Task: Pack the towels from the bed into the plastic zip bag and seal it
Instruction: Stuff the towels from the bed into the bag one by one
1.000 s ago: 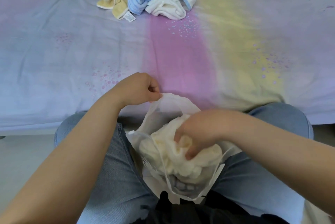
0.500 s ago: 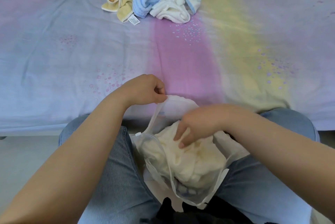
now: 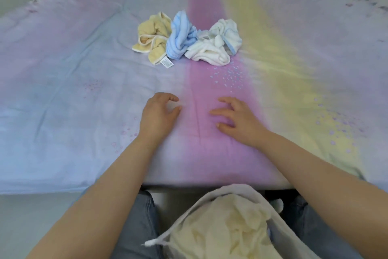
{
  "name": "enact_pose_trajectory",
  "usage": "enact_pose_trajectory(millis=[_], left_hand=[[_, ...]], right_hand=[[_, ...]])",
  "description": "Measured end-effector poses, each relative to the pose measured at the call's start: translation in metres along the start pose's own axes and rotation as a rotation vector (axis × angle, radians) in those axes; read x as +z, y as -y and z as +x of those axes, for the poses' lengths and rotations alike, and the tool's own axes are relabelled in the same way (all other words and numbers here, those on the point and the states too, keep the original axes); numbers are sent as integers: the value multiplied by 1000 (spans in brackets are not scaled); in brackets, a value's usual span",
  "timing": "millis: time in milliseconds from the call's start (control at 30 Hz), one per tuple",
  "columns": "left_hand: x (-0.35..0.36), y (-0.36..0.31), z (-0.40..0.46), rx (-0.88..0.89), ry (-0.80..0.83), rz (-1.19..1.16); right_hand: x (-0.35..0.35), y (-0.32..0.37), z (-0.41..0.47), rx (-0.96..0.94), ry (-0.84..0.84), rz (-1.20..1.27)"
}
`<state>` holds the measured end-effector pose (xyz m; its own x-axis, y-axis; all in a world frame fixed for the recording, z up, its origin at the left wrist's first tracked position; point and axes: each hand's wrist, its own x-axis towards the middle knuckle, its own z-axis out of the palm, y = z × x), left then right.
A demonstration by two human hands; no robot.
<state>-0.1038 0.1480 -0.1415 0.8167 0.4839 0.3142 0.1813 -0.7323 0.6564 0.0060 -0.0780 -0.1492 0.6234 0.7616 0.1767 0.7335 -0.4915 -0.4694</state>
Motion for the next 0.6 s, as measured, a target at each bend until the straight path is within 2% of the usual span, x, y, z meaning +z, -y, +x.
enact_pose_trajectory(millis=[67,167,300,367,500,600], left_hand=[[11,17,27,-18,-70,91],[28,34,72,-32,-106,171],[39,50,138,-116,-129,69],[39,56,174,-186,-152,19],[36,65,242,-315,-52,130],[44,76,270,-300,73,157]], right_hand=[[8,-13,25,35,-30,-50],[16,-28,74,134,-120,6],[15,-42,143,262,-328,252],[3,-56,179,326,-391,240],[-22,-90,238,549,-253,-122],[-24,-113,269,587,-51,-189]])
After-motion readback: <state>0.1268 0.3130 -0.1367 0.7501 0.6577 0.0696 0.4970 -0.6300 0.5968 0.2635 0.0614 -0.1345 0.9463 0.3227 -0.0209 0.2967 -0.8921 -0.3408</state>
